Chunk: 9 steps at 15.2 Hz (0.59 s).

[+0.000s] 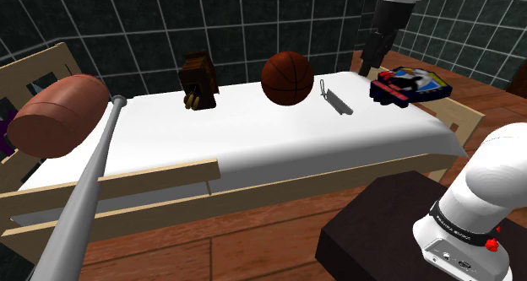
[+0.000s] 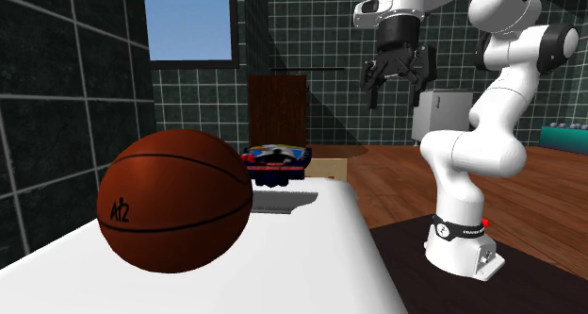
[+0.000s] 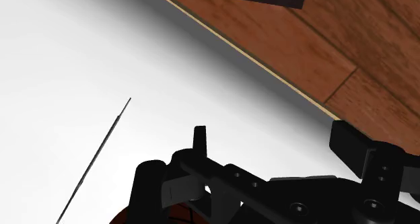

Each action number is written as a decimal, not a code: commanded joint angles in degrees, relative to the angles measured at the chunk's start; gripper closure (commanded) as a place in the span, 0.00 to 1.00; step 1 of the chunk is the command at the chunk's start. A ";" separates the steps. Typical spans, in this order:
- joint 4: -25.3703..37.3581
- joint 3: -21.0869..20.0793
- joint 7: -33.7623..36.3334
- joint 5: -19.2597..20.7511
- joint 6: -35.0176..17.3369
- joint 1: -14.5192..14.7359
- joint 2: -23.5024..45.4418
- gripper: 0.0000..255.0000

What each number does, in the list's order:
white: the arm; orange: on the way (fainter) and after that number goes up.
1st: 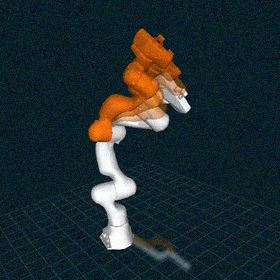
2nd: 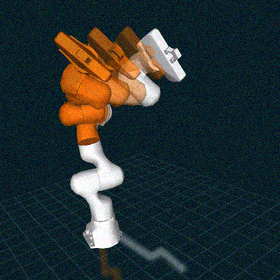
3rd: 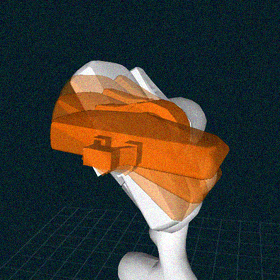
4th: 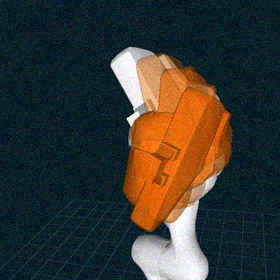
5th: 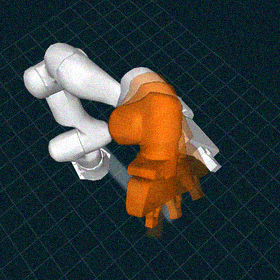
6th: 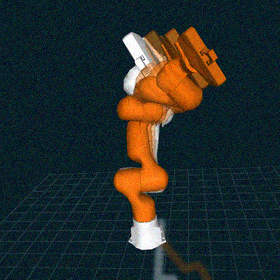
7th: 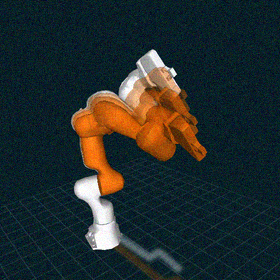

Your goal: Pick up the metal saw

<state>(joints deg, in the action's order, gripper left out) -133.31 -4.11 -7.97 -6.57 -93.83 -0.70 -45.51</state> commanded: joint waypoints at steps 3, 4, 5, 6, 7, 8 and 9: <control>-0.07 0.00 1.22 0.44 -2.95 -1.25 3.22 0.00; -0.02 0.01 1.85 0.66 -4.38 -1.88 4.88 0.00; 0.09 0.04 2.48 0.90 -5.78 -2.49 6.57 0.00; 0.26 0.08 3.13 1.15 -7.16 -3.10 8.28 0.00; 0.47 0.13 3.79 1.40 -8.50 -3.70 10.01 0.00; 0.75 0.20 4.45 1.66 -9.80 -4.30 11.76 0.00; 1.07 0.27 5.12 1.93 -11.07 -4.90 13.53 0.00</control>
<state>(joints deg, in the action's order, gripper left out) -132.67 -3.73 -3.78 -4.84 -103.65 -5.04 -33.74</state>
